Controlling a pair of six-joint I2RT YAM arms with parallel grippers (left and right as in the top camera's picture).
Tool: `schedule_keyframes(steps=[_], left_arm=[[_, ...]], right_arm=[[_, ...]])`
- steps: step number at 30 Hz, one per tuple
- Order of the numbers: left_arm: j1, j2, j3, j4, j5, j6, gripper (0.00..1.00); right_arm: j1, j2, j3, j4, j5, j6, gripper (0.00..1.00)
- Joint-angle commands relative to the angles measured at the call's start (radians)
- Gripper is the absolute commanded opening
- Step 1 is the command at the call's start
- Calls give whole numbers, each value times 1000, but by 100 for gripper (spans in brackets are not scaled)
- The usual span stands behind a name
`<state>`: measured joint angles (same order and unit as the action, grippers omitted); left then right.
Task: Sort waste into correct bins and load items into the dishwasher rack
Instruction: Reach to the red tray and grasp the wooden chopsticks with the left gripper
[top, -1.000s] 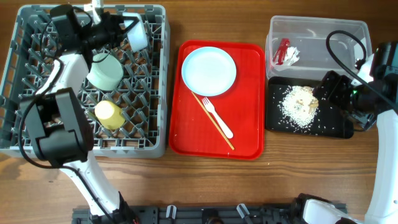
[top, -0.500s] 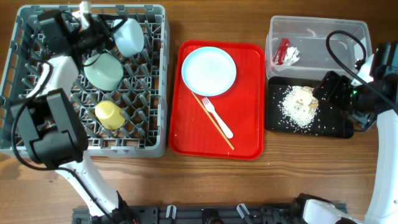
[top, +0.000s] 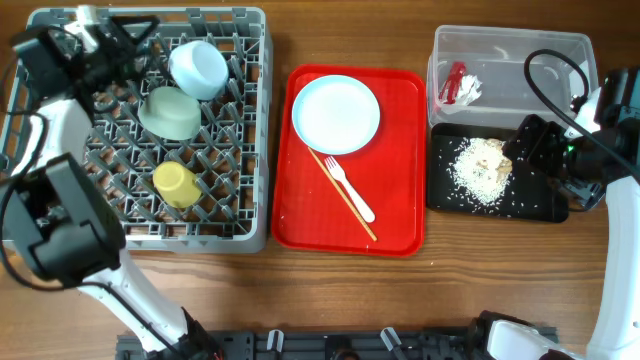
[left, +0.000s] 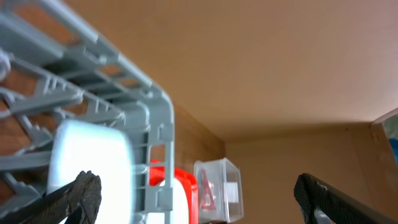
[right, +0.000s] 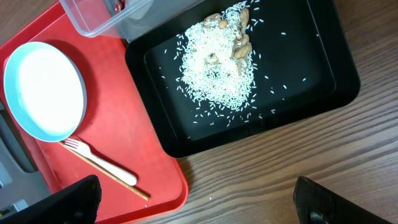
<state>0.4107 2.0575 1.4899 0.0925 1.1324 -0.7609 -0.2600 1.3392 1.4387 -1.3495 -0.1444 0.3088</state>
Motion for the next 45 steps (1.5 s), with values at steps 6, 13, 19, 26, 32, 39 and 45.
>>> schedule_keyframes(steps=[6, 13, 19, 26, 32, 39, 45], left_arm=[[-102, -253, 5, -382, -186, 295, 100], [-456, -461, 5, -912, -739, 388, 100], [-679, -492, 4, -971, -769, 388, 100], [-917, -374, 2, -1080, -1041, 22, 100], [-1040, -182, 2, -1123, -1049, -89, 100], [-1048, -17, 2, -1138, -1048, -138, 100], [-1048, 7, -4, -1145, -1048, -138, 100]], right_arm=[[-4, 8, 12, -2, 16, -21, 100], [-4, 8, 12, -3, 16, -21, 100], [-4, 8, 12, -6, 16, -21, 100], [-4, 8, 12, -6, 13, -21, 100], [-4, 8, 12, -10, 13, -21, 100], [-4, 8, 12, -10, 13, -21, 100], [-4, 8, 12, -10, 13, -22, 100]])
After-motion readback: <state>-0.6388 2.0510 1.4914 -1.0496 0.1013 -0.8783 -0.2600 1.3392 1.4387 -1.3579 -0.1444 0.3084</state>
